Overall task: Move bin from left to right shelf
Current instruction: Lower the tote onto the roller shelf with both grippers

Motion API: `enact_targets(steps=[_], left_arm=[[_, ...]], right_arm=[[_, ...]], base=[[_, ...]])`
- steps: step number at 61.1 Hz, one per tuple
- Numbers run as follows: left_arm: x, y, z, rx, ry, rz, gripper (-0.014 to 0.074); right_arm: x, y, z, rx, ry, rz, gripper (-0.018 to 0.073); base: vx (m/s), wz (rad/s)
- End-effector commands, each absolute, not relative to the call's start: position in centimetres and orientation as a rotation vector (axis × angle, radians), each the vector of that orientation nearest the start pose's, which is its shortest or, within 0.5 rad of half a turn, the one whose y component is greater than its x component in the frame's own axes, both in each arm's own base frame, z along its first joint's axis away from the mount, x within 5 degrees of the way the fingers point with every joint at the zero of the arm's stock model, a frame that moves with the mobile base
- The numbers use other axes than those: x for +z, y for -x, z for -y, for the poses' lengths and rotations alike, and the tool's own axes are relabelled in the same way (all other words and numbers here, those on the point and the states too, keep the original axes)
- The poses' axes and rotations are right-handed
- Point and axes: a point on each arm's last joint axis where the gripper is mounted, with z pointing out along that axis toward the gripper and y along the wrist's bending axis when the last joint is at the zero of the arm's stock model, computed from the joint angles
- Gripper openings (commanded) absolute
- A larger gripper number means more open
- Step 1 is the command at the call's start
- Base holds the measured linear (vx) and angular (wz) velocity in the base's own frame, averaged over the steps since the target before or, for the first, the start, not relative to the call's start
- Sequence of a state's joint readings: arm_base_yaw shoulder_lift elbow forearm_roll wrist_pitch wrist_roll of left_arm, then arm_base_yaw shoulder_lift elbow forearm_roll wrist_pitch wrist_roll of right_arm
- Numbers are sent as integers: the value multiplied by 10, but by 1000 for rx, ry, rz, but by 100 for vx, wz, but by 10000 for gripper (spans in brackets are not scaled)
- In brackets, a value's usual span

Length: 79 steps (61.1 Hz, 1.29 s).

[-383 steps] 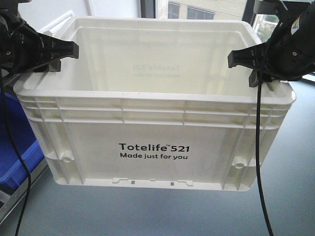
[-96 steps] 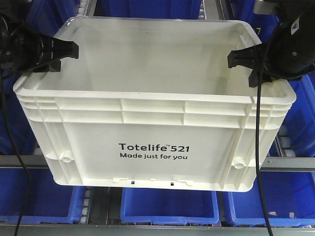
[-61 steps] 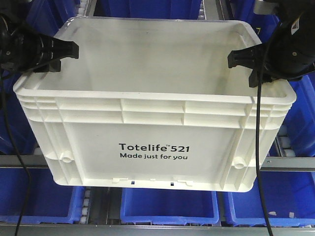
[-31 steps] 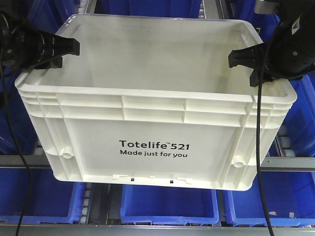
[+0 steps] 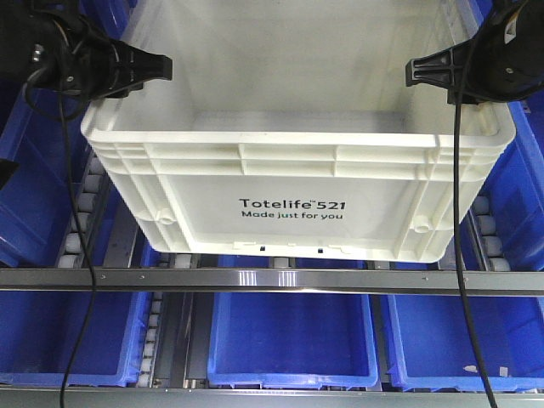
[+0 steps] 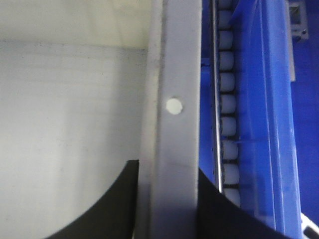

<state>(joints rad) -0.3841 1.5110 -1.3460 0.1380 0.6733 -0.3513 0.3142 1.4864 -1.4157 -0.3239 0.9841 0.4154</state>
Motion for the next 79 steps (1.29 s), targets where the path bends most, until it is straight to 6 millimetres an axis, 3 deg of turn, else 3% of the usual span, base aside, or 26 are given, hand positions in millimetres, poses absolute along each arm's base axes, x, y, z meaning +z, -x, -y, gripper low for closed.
enact_targets(steps=[1, 21, 33, 34, 35, 48, 56, 66, 79], left_arm=[[383, -321, 121, -240, -175, -2086, 61], [357, -342, 130, -229, -199, -2122, 61], [349, -345, 131, -212, -215, -2151, 93], [349, -345, 131, -211, -215, -2152, 105], [349, -344, 130, -206, -215, -2163, 198], [346, -341, 128, -184, -214, -2212, 474], [347, -338, 126, -173, -212, -2236, 562], [359, -325, 120, -138, -259, -2239, 568], [381, -295, 109, -118, -312, -2239, 563]], right_arm=[[387, -318, -71, -129, 38, -2271, 2], [354, -346, -79, -177, 87, -2329, 6], [339, -354, -83, -178, 92, -2368, 68], [339, -354, -83, -176, 92, -2369, 83], [338, -354, -84, -147, 76, -2382, 172], [339, -352, -85, -121, 68, -2386, 442], [351, -346, -84, -105, 66, -2353, 561], [372, -324, -81, -44, 114, -2317, 588], [362, -280, -71, 3, 162, -2250, 586]], base=[[0, 0], [0, 0], [0, 0], [0, 0], [0, 0], [0, 0], [0, 0], [0, 0], [0, 0]])
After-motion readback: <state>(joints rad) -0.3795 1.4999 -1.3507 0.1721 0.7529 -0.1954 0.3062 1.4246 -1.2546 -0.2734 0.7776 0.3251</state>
